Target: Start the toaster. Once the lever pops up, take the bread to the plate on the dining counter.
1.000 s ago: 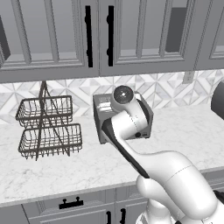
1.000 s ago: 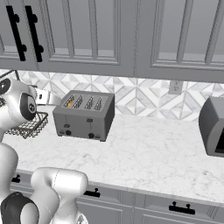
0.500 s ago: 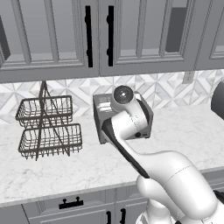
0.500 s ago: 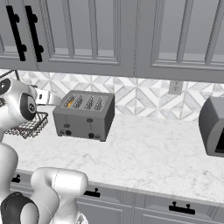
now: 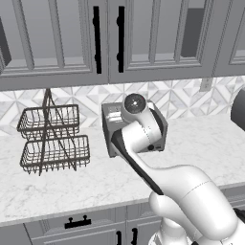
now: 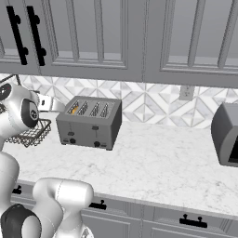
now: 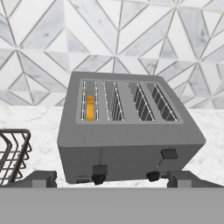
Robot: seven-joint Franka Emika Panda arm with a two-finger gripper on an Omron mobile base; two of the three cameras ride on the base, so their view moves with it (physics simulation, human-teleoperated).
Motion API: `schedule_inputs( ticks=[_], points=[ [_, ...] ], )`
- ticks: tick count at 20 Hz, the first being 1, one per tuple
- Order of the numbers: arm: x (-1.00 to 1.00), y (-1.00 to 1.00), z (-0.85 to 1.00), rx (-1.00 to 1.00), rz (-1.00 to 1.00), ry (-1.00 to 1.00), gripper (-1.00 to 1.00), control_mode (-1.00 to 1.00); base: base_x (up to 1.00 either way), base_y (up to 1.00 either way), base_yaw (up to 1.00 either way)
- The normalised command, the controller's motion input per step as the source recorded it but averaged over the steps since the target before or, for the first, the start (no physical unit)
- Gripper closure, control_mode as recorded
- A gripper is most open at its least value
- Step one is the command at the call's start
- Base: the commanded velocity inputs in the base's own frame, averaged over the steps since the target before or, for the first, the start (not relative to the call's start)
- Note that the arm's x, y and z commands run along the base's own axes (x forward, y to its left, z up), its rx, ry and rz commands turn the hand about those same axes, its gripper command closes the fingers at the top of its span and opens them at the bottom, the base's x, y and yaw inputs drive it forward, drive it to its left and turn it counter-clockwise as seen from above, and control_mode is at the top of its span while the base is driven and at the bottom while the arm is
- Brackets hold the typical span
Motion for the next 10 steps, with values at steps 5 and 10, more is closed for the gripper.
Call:
schedule_inputs(
  ticks=[5,10],
  points=[
    [0.0,0.0,0.0,0.0,0.0,0.0,-1.0,-1.0,0.0,0.0,0.0],
    [0.0,0.0,0.0,0.0,0.0,0.0,-1.0,-1.0,0.0,0.0,0.0]
  ],
)
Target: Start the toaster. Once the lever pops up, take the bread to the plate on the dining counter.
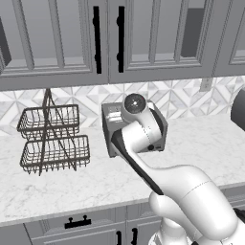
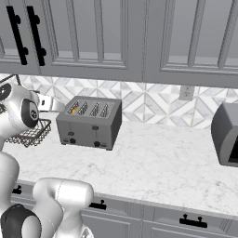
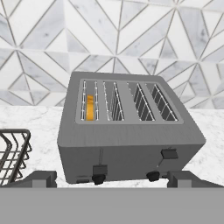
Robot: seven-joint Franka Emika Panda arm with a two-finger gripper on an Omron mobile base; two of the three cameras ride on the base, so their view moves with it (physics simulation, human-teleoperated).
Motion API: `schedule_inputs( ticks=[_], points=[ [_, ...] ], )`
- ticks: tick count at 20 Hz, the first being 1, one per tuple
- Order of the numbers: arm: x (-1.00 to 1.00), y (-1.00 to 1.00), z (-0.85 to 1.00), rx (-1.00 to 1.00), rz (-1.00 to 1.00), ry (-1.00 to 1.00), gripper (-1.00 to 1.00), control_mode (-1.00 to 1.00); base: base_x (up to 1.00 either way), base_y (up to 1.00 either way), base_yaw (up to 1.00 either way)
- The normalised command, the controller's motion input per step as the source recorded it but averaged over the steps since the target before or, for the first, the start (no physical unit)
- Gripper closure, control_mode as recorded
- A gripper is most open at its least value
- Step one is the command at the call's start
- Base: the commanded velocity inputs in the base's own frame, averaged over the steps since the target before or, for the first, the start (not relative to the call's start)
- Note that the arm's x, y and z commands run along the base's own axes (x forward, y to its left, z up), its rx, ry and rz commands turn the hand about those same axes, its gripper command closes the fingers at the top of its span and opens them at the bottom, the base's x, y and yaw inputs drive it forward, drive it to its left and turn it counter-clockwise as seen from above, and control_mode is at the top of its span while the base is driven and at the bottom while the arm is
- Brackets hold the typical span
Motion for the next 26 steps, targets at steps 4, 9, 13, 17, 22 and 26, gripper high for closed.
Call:
schedule_inputs(
  ticks=[4,9,13,17,22,26],
  points=[
    [0.0,0.0,0.0,0.0,0.0,0.0,-1.0,-1.0,0.0,0.0,0.0],
    [0.0,0.0,0.0,0.0,0.0,0.0,-1.0,-1.0,0.0,0.0,0.0],
    [0.0,0.0,0.0,0.0,0.0,0.0,-1.0,-1.0,0.0,0.0,0.0],
    [0.0,0.0,0.0,0.0,0.0,0.0,-1.0,-1.0,0.0,0.0,0.0],
    [0.0,0.0,0.0,0.0,0.0,0.0,-1.0,-1.0,0.0,0.0,0.0],
    [0.0,0.0,0.0,0.0,0.0,0.0,-1.0,-1.0,0.0,0.0,0.0]
  ],
)
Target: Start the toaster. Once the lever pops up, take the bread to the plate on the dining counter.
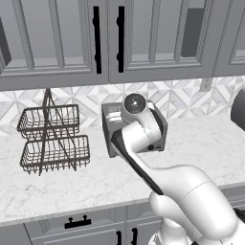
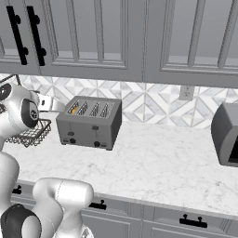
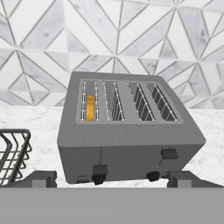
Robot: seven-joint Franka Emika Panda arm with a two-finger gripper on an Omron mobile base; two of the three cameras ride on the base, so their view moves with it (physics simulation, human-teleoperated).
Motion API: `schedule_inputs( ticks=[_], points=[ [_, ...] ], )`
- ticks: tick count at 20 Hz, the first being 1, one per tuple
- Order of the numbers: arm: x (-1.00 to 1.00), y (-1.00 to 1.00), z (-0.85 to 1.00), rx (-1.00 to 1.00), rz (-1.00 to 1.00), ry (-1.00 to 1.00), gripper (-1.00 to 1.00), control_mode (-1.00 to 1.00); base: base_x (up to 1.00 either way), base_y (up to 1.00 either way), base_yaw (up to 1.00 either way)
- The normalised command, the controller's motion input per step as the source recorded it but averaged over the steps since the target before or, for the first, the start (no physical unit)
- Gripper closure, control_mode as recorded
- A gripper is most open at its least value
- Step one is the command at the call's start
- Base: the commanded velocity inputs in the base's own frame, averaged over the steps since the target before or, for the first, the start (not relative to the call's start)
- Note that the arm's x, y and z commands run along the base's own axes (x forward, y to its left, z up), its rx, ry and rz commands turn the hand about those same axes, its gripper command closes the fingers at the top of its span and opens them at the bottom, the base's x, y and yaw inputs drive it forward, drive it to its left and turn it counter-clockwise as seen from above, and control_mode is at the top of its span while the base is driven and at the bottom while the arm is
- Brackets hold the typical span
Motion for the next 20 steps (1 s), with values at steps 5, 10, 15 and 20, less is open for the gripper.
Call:
schedule_inputs(
  ticks=[5,10,15,20],
  points=[
    [0.0,0.0,0.0,0.0,0.0,0.0,-1.0,-1.0,0.0,0.0,0.0],
    [0.0,0.0,0.0,0.0,0.0,0.0,-1.0,-1.0,0.0,0.0,0.0],
    [0.0,0.0,0.0,0.0,0.0,0.0,-1.0,-1.0,0.0,0.0,0.0],
    [0.0,0.0,0.0,0.0,0.0,0.0,-1.0,-1.0,0.0,0.0,0.0]
  ],
)
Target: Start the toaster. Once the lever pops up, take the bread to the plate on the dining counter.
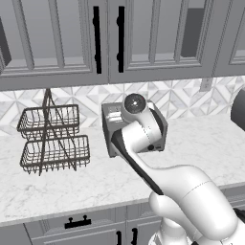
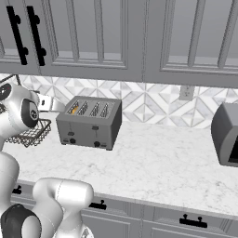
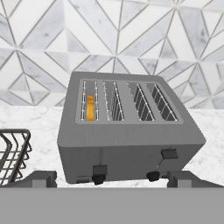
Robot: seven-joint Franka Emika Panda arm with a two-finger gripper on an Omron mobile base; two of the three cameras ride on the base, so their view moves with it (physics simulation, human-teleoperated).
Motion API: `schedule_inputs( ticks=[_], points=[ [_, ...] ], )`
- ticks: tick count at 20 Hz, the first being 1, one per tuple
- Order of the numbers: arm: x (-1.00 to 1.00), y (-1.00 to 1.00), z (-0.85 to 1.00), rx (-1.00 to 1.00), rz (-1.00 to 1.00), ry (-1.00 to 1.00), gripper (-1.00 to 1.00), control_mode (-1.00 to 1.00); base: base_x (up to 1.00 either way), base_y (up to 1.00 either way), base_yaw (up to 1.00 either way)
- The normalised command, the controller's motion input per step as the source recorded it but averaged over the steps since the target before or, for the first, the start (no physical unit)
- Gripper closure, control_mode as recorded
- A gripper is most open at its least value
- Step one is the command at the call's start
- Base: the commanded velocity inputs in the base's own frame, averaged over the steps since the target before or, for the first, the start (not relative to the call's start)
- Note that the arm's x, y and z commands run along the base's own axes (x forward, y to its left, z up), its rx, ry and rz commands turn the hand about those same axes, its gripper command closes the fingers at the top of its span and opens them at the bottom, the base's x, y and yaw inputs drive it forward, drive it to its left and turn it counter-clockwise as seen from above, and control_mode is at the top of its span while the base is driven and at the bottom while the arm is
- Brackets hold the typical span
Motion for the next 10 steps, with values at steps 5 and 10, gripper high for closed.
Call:
schedule_inputs(
  ticks=[5,10],
  points=[
    [0.0,0.0,0.0,0.0,0.0,0.0,-1.0,-1.0,0.0,0.0,0.0],
    [0.0,0.0,0.0,0.0,0.0,0.0,-1.0,-1.0,0.0,0.0,0.0]
  ],
)
